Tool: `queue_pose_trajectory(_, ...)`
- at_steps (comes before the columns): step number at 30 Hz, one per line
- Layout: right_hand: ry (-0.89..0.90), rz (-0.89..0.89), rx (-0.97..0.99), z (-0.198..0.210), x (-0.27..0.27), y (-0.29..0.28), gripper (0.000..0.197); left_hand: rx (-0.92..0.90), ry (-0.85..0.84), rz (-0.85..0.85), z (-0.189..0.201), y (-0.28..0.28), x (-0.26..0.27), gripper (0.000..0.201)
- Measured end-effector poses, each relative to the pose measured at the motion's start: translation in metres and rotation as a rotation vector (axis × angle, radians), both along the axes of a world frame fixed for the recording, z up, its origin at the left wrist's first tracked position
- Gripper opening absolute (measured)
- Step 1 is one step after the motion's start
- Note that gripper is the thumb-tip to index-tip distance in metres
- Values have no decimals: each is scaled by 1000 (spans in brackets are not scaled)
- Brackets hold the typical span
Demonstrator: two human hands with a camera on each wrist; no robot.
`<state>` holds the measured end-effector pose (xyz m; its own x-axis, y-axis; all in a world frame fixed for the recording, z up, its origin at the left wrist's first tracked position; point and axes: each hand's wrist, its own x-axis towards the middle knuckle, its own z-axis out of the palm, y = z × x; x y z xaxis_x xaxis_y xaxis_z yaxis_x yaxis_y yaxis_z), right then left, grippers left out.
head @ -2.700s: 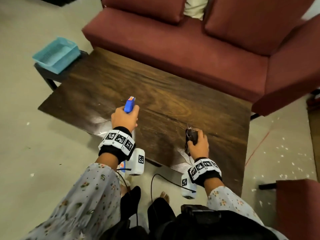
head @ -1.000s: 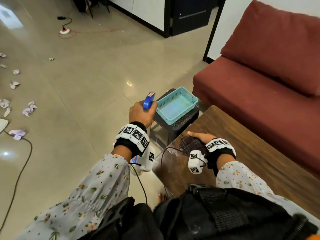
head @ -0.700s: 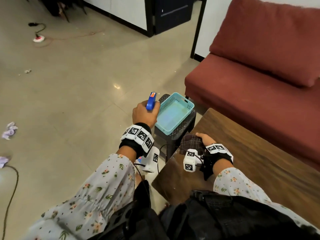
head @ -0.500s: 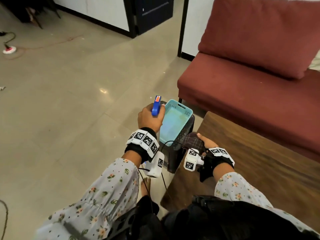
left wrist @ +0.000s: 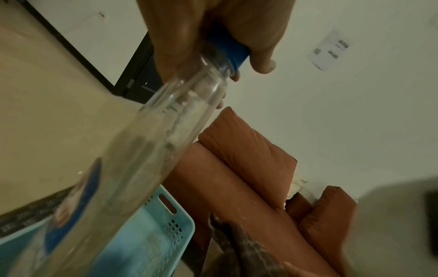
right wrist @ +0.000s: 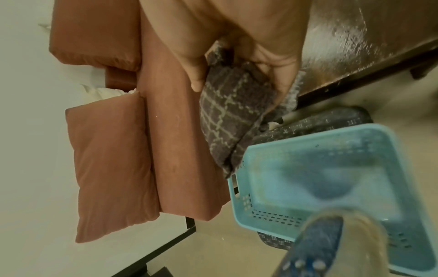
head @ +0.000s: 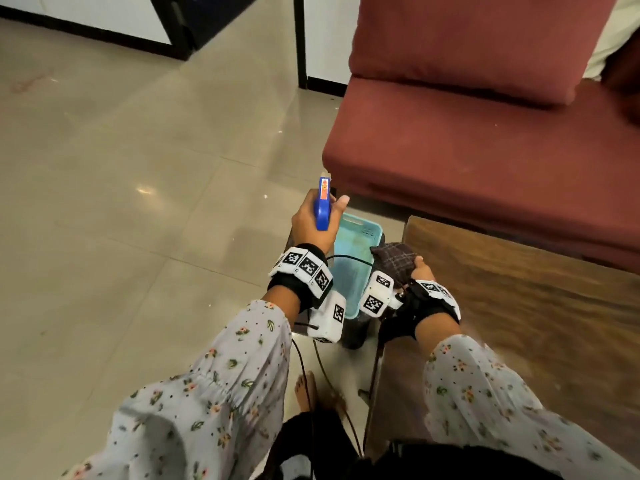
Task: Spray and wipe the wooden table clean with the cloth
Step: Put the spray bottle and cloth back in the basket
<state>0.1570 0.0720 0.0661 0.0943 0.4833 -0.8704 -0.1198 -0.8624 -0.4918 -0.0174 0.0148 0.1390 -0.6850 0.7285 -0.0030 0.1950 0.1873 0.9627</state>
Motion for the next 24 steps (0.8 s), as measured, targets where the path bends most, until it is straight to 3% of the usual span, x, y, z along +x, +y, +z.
queue_pose_trajectory(3,59,-70,-8,-2,-21,9,59,57,-74,-29,-23,19,-4,17)
queue_pose_trajectory(8,149,-172,10,-47,-44,38,59,99,-165,-93,-65,46,-8,16)
queue_pose_trajectory(14,115,-193,34,-98,-64,49,59,107,-136,-119,-119,68,-15,27)
queue_pose_trajectory(16,31,-168,2,-108,-67,54,62,119,-128,-96,-128,72,-15,34)
queue_pose_trajectory(19,-100,-203,23,-116,-65,60,67,108,-167,-132,-134,77,-15,27)
queue_pose_trajectory(21,-17,-250,83,-126,-63,63,63,103,-157,-141,-135,79,-17,24)
queue_pose_trajectory(24,96,-486,214,-125,-64,64,54,104,-131,-162,-135,78,-18,22)
